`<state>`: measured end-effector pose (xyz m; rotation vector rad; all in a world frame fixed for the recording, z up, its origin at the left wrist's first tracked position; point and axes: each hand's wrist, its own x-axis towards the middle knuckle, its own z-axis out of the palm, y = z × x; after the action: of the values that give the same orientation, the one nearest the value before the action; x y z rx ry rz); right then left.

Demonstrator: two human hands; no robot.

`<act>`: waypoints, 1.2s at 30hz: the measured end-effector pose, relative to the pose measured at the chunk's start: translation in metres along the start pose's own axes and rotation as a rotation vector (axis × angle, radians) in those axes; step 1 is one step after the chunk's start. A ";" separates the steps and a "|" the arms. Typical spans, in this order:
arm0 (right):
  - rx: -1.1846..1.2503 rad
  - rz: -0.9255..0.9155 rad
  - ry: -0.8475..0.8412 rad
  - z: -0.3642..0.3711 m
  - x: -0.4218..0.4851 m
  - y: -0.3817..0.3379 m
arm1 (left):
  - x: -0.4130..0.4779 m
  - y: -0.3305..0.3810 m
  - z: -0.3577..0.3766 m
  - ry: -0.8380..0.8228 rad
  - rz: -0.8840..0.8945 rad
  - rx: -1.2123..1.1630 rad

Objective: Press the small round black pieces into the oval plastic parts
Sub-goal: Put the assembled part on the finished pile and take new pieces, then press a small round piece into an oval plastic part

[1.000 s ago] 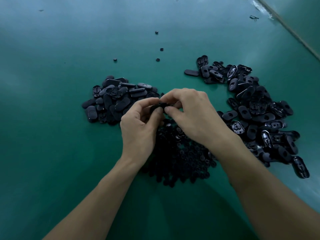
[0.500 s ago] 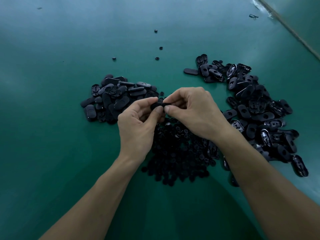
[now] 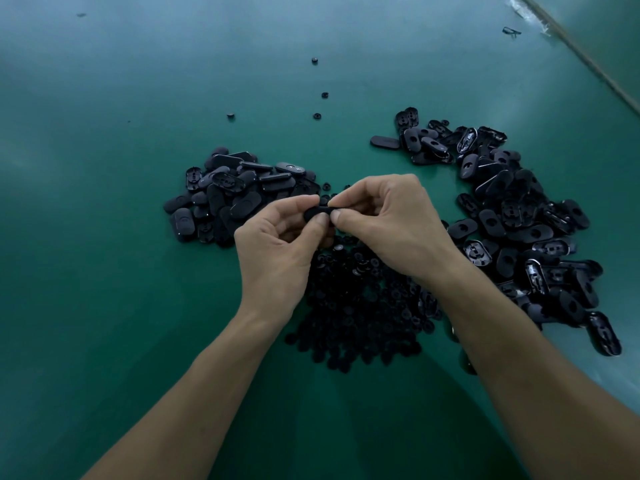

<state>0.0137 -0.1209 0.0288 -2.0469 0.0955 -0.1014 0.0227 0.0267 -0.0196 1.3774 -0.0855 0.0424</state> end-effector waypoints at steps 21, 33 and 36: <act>-0.976 0.193 0.202 -0.029 0.083 0.035 | 0.006 0.006 0.002 0.255 -0.059 -0.153; -0.711 0.136 0.315 -0.026 0.082 0.039 | -0.001 0.006 0.003 0.204 0.032 -0.032; -0.671 0.148 0.296 -0.028 0.083 0.038 | 0.000 0.004 0.002 0.173 0.050 -0.007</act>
<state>0.0918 -0.1722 0.0105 -2.6696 0.5244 -0.3127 0.0221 0.0254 -0.0148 1.3595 0.0246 0.2022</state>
